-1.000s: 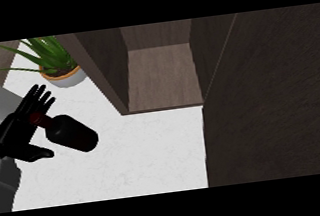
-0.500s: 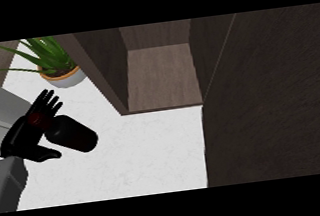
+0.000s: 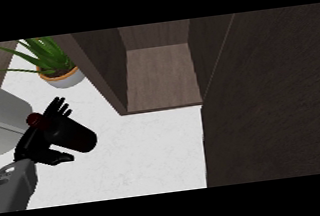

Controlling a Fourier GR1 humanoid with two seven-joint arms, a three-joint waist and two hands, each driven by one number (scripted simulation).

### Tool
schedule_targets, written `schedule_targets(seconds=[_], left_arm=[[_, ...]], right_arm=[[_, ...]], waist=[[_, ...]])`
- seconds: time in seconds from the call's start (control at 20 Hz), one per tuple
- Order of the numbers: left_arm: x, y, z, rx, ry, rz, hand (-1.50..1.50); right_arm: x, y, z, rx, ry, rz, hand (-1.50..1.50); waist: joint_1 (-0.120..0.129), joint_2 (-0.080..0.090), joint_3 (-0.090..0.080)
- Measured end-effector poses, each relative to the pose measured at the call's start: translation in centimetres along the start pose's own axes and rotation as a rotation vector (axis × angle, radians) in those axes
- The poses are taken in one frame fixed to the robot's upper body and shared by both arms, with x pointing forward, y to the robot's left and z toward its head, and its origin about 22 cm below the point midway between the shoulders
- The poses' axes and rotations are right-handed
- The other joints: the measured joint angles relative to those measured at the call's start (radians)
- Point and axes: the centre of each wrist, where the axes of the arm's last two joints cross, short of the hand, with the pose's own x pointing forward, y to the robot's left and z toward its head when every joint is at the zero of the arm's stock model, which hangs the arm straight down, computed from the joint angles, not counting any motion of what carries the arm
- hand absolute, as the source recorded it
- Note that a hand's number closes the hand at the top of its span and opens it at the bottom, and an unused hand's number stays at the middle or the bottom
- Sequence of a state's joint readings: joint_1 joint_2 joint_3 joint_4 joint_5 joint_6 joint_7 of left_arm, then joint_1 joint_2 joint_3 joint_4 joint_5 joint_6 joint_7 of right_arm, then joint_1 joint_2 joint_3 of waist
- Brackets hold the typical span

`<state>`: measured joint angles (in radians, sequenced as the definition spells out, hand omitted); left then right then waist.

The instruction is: Pick up the wine, place it into the cabinet and close the cabinet

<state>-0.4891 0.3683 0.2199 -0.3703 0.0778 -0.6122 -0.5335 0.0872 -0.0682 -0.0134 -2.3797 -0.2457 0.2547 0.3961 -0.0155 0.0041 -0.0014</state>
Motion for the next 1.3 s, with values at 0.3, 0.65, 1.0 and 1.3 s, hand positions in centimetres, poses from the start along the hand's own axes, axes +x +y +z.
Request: schedule_targets(seconds=[0.3,0.65,1.0,1.3], left_arm=[[-1.1,-0.4,0.1,0.028,0.012,0.005,-1.50],[-2.7,-1.1,0.6,0.033,0.027,0.085,-1.50],[-3.3,-1.8,0.4,0.028,0.026,0.114,1.50],[-3.8,-1.7,1.0,0.014,0.033,0.140,1.50]], right_arm=[[0.1,-0.1,-0.2,0.007,-0.006,0.004,-1.50],[0.0,-0.1,0.1,0.009,-0.008,0.005,-1.50],[-0.2,0.3,0.3,0.001,-0.005,0.005,-1.50],[-0.6,0.1,-0.2,0.007,-0.013,0.005,-1.50]], waist=[[-0.005,0.002,-0.001],[-0.010,0.005,-0.002],[-0.010,0.005,-0.002],[-0.010,0.006,-0.002]])
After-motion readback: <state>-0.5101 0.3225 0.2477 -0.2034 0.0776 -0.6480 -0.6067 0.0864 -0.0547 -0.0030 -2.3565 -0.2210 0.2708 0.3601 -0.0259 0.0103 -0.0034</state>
